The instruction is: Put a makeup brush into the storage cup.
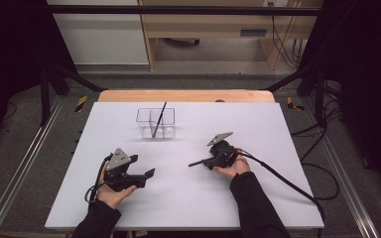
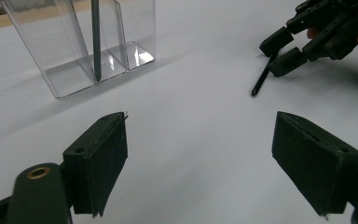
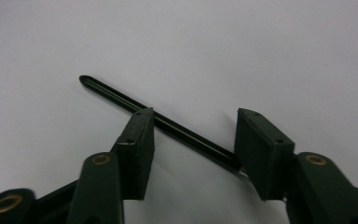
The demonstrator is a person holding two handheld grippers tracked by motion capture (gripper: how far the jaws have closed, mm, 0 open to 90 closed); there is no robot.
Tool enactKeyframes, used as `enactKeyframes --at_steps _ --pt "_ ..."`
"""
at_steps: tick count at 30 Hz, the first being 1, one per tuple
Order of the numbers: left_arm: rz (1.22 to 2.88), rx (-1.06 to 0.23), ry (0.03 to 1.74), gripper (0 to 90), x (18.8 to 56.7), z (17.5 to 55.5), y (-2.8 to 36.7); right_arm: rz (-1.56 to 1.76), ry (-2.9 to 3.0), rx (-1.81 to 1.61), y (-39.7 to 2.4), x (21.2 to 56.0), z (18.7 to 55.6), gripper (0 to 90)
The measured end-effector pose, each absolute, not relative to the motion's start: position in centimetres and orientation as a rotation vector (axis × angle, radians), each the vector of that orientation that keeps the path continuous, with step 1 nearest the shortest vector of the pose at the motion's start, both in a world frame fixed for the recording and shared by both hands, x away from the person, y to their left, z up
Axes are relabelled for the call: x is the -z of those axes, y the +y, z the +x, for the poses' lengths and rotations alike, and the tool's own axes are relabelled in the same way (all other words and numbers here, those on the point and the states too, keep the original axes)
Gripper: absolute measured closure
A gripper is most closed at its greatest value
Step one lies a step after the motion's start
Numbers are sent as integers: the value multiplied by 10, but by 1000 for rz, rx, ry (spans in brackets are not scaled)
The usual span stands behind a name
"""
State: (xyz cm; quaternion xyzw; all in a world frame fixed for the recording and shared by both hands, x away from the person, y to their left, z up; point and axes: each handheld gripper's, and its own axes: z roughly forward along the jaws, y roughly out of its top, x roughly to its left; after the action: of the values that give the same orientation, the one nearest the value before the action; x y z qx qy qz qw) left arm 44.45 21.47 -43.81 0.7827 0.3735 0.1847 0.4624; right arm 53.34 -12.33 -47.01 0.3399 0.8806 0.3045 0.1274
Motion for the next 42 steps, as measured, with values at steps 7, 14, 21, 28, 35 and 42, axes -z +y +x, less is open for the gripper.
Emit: enactKeyframes --at_steps 7,14,21,28,35,42 --pt "1924 -454 918 177 438 444 215 997 2571 -848 -125 467 532 644" --pt "1925 -451 916 179 438 444 214 996 2581 -806 -126 464 530 710" --pt "1930 -449 913 179 438 444 214 1005 2593 -794 -127 462 528 750" --pt "1936 -445 910 179 439 444 213 984 2600 -790 -127 463 529 728" --pt "1936 -442 908 179 439 444 213 1015 2614 -806 -126 463 528 823" --pt "1940 -439 907 179 439 444 213 1057 2621 -804 -126 463 528 839"
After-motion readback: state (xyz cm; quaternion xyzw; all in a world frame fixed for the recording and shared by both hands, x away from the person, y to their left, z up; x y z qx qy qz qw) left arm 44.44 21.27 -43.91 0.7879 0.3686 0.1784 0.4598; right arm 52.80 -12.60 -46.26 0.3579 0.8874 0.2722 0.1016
